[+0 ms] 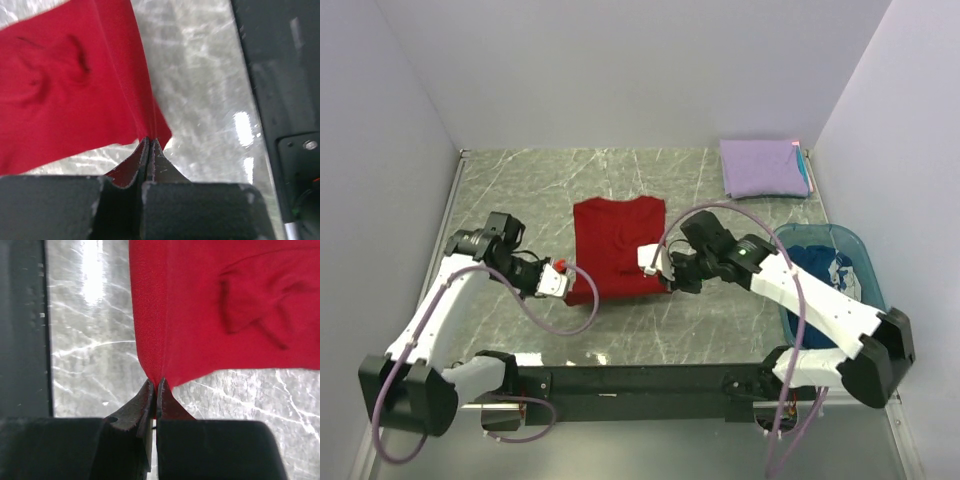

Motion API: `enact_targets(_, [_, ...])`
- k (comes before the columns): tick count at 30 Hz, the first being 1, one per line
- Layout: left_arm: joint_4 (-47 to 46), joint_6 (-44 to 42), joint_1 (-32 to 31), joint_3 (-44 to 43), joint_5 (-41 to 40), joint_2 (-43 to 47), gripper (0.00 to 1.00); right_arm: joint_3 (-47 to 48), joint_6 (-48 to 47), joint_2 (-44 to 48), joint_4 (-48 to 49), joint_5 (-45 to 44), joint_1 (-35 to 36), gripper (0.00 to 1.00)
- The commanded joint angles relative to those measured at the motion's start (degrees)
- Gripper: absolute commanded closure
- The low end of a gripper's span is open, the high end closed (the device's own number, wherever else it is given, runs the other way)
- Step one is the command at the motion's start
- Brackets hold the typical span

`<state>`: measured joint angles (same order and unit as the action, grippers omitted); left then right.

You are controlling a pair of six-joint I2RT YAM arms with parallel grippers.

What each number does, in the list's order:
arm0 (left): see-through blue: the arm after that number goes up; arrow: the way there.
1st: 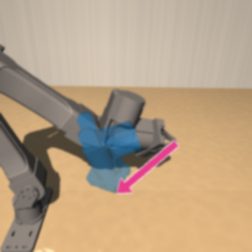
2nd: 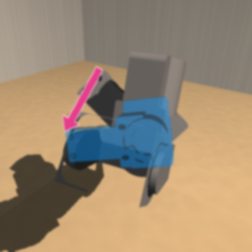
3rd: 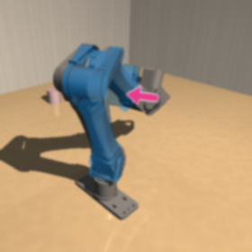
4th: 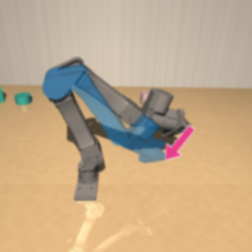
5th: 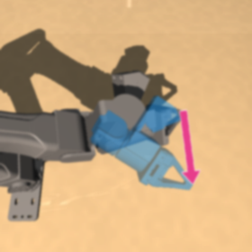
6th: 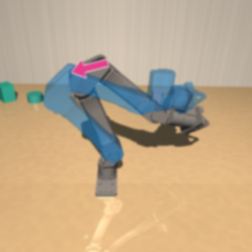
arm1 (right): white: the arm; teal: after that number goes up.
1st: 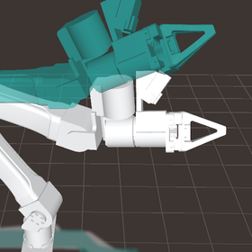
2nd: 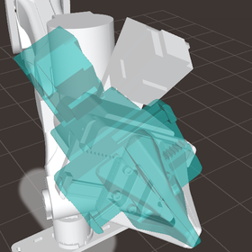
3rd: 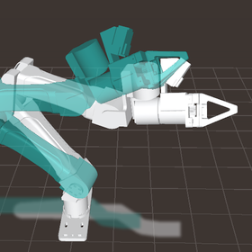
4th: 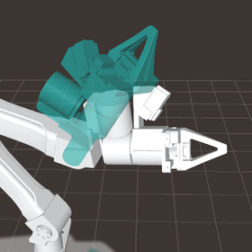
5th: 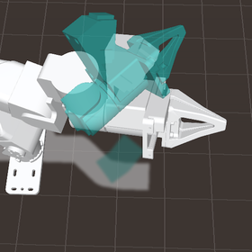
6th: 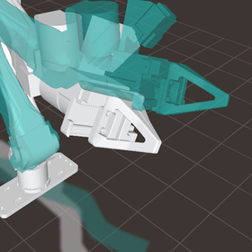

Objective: Fold and stack the t-shirts
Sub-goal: Fold the tshirt

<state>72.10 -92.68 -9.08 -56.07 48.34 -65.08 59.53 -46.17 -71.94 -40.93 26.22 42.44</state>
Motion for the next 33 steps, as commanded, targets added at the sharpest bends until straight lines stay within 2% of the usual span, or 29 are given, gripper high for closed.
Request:
enact_targets(1, [6.48,1.00,-0.50,-0.96,2.55,1.98,1.00,0.06,-1.29,2.95,-3.55,1.82,-0.77,1.00])
enact_targets(4, [5.95,6.70,-0.41,-7.54,4.22,-5.56,1.00,4.97,-2.95,-2.75,-5.12,3.57,-5.84,1.00])
enact_targets(6, [6.22,6.64,0.99,-14.30,5.10,-13.27,1.00,11.46,-5.32,-9.25,-8.54,5.32,-8.24,1.00])
enact_targets(12, [-3.35,18.40,3.19,-32.59,4.75,-33.57,0.99,29.04,-10.17,-27.68,-14.53,7.27,-15.44,1.00])
enact_targets(14, [-6.60,25.34,3.72,-37.94,4.14,-38.52,0.99,35.96,-9.12,-32.80,-14.53,6.92,-17.20,1.00])
enact_targets(16, [-10.64,31.73,3.90,-40.94,1.78,-45.55,0.99,41.95,-7.80,-41.41,-16.10,7.35,-18.17,1.00])
enact_targets(17, [-12.31,34.65,3.81,-43.05,1.07,-47.66,0.99,48.77,-5.88,-47.53,-18.64,7.36,-18.53,1.00])
enact_targets(18, [-16.42,40.59,3.81,-43.94,0.01,-51.34,0.99,52.15,-4.73,-50.46,-19.97,7.44,-18.62,1.00])
enact_targets(21, [-20.58,51.07,3.28,-47.01,-3.85,-57.41,0.98,61.40,-0.33,-58.89,-23.05,7.27,-18.62,1.00])
enact_targets(25, [-20.24,53.92,2.67,-46.15,-7.46,-61.04,0.98,61.77,6.44,-62.18,-21.30,7.09,-18.44,1.00])
enact_targets(28, [-21.03,53.75,2.23,-38.96,-8.35,-58.24,0.98,57.91,9.08,-61.74,-22.09,8.06,-18.09,1.00])
enact_targets(31, [-21.30,52.43,1.87,-28.17,-6.77,-53.15,0.98,46.35,11.71,-57.71,-20.78,10.16,-17.39,1.00])
enact_targets(33, [-20.77,51.21,1.79,-24.02,-5.19,-48.58,0.99,40.70,12.59,-52.71,-17.71,11.04,-16.51,1.00])
